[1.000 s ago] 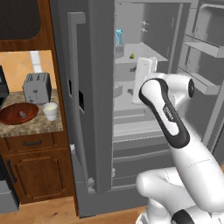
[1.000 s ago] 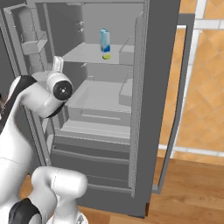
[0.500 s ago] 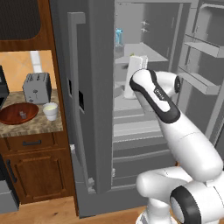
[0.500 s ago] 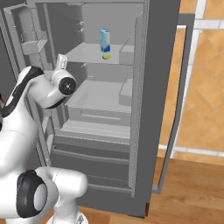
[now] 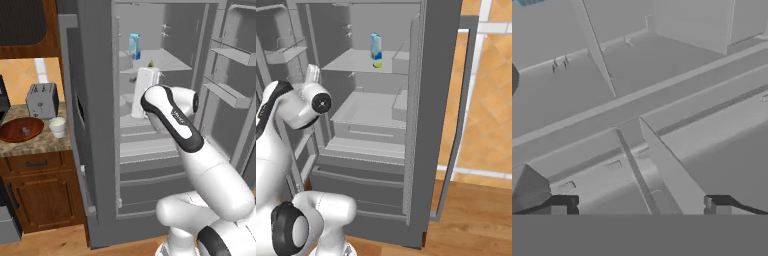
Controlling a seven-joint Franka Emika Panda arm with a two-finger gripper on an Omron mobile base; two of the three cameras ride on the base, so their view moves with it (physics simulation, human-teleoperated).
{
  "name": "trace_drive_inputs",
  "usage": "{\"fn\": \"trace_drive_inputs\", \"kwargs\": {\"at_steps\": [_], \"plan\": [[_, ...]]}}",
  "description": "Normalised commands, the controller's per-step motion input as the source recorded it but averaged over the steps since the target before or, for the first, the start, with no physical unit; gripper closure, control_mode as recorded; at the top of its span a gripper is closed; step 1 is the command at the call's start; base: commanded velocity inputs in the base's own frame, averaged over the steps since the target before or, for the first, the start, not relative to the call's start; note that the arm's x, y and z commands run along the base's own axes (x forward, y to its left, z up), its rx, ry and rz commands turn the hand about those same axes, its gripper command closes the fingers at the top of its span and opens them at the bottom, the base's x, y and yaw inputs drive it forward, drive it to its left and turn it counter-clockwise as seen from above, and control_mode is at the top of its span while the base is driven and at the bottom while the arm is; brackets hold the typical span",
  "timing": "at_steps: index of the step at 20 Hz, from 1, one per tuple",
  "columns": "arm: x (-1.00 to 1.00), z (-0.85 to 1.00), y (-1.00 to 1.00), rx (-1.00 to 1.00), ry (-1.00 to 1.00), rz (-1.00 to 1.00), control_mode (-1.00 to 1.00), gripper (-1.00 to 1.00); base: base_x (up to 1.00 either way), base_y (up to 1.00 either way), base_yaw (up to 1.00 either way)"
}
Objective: Grab a lemon wedge from the fridge and one ice cube from the ice bowl, and put them in the glass of lemonade.
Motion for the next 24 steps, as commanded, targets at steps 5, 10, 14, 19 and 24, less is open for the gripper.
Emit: {"fn": "trace_drive_inputs", "kwargs": {"at_steps": [5, 10, 14, 19, 24], "plan": [[-0.62, 0.42, 1.0, 0.07, 0.09, 0.16, -1.0, -1.0, 0.0, 0.0, 0.0], [-0.81, 0.35, 0.11, 0.02, 0.02, -0.03, -1.0, -1.0, 0.0, 0.0, 0.0], [-0.63, 0.0, -0.99, 0.0, -0.09, -0.31, -1.0, -1.0, 0.0, 0.0, 0.0], [-0.67, 0.02, -1.0, 0.0, -0.05, -0.31, -1.0, -1.0, 0.0, 0.0, 0.0], [-0.55, 0.4, -0.91, -0.23, 0.0, -0.06, -1.0, -1.0, 0.0, 0.0, 0.0]]}}
